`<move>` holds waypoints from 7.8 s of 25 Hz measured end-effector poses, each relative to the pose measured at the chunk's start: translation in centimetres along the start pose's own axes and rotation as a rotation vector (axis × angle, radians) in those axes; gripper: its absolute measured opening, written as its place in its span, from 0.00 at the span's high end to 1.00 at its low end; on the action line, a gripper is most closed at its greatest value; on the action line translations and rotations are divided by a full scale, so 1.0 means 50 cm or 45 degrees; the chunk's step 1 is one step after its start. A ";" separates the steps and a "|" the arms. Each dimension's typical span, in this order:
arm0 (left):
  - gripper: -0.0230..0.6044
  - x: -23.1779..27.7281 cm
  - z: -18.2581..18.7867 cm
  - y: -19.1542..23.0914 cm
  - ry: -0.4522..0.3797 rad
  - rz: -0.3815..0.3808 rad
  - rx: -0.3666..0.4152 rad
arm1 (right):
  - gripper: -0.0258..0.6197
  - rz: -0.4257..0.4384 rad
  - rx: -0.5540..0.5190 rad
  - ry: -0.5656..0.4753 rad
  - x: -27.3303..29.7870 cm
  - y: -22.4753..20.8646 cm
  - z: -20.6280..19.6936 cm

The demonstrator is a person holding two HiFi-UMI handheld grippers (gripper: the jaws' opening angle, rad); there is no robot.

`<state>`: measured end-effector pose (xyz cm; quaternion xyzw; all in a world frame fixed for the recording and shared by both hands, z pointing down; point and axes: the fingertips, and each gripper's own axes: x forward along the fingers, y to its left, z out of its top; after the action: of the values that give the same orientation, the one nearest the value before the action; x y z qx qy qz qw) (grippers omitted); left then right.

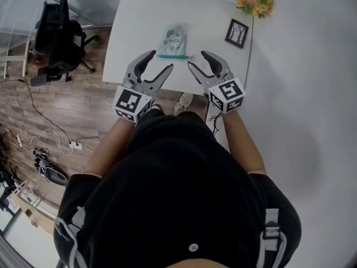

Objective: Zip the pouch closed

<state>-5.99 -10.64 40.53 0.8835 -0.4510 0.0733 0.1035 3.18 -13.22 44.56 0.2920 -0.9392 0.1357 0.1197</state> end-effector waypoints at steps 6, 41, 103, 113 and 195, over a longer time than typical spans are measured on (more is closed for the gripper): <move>0.55 0.058 -0.008 0.005 0.044 0.060 -0.013 | 0.61 0.057 0.035 0.052 0.022 -0.069 -0.032; 0.56 0.235 -0.265 0.066 0.426 -0.145 -0.221 | 0.62 0.210 -0.255 0.750 0.189 -0.194 -0.318; 0.93 0.237 -0.616 0.006 0.994 -0.002 -0.429 | 0.92 0.545 -0.468 1.036 0.218 -0.058 -0.492; 0.95 0.232 -0.611 0.021 1.010 0.022 -0.453 | 0.92 0.512 -0.509 1.065 0.217 -0.059 -0.486; 0.94 0.255 -0.568 0.259 1.072 0.205 -0.347 | 0.94 0.187 -0.449 1.135 0.181 -0.264 -0.464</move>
<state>-10.09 -20.94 72.38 0.7170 -0.4425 0.3743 0.3873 6.98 -20.80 71.42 0.1134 -0.8232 0.0943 0.5483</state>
